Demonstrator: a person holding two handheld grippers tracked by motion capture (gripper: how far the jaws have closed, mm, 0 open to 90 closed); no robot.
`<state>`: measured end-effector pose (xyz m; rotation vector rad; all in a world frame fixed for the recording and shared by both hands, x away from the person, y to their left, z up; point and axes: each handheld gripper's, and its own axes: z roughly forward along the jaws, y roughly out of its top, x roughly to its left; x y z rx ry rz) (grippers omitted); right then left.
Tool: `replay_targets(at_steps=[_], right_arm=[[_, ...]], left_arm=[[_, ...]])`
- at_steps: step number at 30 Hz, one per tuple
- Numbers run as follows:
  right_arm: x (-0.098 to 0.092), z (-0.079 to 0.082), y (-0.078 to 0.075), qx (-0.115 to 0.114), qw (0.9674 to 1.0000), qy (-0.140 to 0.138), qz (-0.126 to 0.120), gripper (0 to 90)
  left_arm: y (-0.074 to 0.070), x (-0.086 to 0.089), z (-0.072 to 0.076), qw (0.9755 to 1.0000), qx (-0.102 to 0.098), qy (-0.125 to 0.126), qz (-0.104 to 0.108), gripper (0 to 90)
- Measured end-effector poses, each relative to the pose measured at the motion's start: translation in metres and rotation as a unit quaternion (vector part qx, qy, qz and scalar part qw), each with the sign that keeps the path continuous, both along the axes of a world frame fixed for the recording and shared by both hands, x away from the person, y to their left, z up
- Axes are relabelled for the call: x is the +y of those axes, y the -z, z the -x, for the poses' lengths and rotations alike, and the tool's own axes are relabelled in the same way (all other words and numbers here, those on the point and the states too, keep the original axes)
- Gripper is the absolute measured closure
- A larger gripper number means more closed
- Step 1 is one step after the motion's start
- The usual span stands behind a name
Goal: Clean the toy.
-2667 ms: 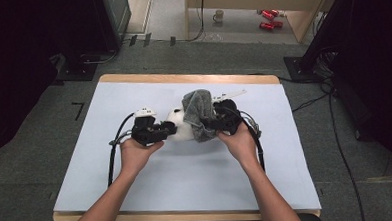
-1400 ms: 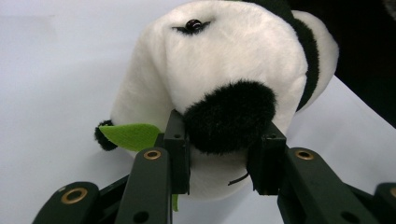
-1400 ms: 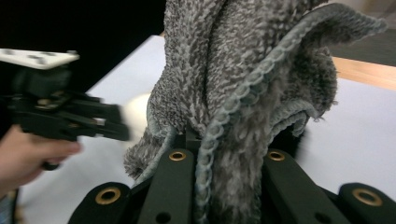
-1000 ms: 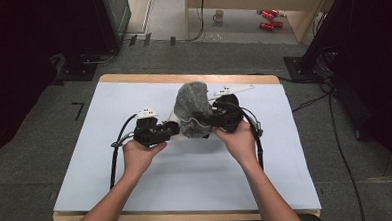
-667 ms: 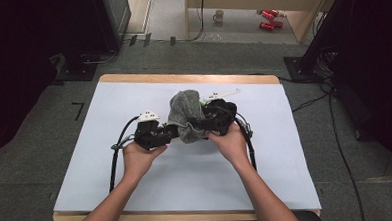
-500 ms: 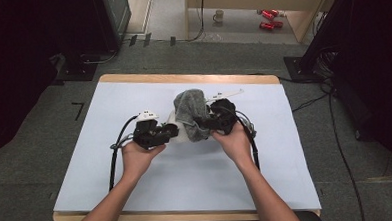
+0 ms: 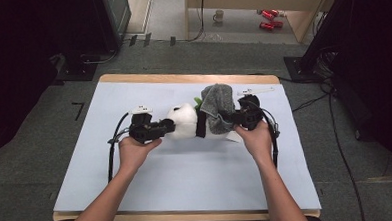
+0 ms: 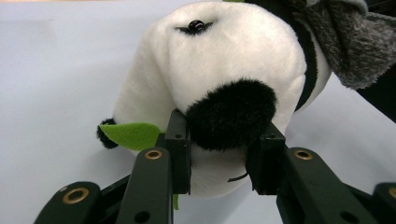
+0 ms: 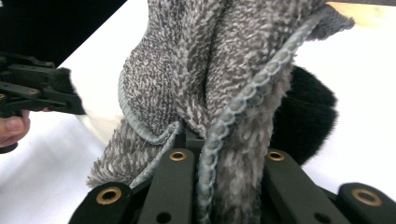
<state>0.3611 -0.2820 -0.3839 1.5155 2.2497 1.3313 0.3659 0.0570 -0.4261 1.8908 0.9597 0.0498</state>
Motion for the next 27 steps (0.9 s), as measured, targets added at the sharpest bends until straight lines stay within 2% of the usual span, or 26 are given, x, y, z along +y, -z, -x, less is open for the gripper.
replay_targets(at_steps=[3, 7, 10, 13, 14, 15, 19, 22, 24, 25, 26, 27], right_arm=[[-0.008, 0.001, 0.0, -0.003, 0.9999, 0.013, 0.0, 81.9], [-0.025, 0.004, -0.001, -0.009, 0.9988, 0.046, 0.017, 81.8], [-0.037, 0.006, -0.003, -0.009, 0.9975, 0.067, 0.017, 81.8], [-0.044, 0.011, -0.013, -0.017, 0.9969, 0.076, 0.007, 81.9], [-0.046, 0.015, -0.023, -0.025, 0.997, 0.072, -0.011, 81.9], [-0.046, 0.015, -0.023, -0.025, 0.997, 0.072, -0.011, 81.9], [-0.035, 0.023, -0.04, -0.044, 0.9976, 0.049, -0.021, 81.9], [-0.022, 0.026, -0.043, -0.044, 0.9983, 0.026, -0.026, 81.8], [-0.004, 0.028, -0.042, -0.041, 0.9988, -0.007, -0.027, 81.8], [-0.004, 0.028, -0.042, -0.041, 0.9988, -0.007, -0.027, 81.8], [0.008, 0.028, -0.042, -0.036, 0.9985, -0.03, -0.029, 81.8], [0.008, 0.028, -0.042, -0.036, 0.9985, -0.03, -0.029, 81.8]], left_arm=[[0.0, 0.001, -0.002, 1.0, 0.001, 0.002, 0.003, 66.4], [0.0, 0.002, -0.006, 0.9998, 0.012, 0.003, 0.016, 66.7], [-0.001, 0.003, -0.007, 0.9996, 0.02, -0.001, 0.019, 67.3], [-0.002, 0.006, -0.008, 0.9994, 0.027, -0.005, 0.021, 67.7], [-0.002, 0.007, -0.008, 0.9993, 0.029, -0.006, 0.021, 67.8], [-0.002, 0.007, -0.008, 0.9994, 0.029, -0.006, 0.02, 67.8], [-0.003, 0.006, -0.007, 0.9994, 0.029, -0.005, 0.02, 67.8], [-0.004, 0.009, -0.003, 0.9989, 0.038, -0.006, 0.027, 67.9], [-0.005, 0.011, 0.001, 0.9981, 0.049, -0.006, 0.036, 68.4], [-0.007, 0.013, 0.002, 0.998, 0.052, -0.007, 0.036, 68.4], [-0.008, 0.015, 0.004, 0.9978, 0.054, -0.008, 0.038, 68.6], [-0.01, 0.017, 0.006, 0.9973, 0.059, -0.008, 0.044, 68.6]])
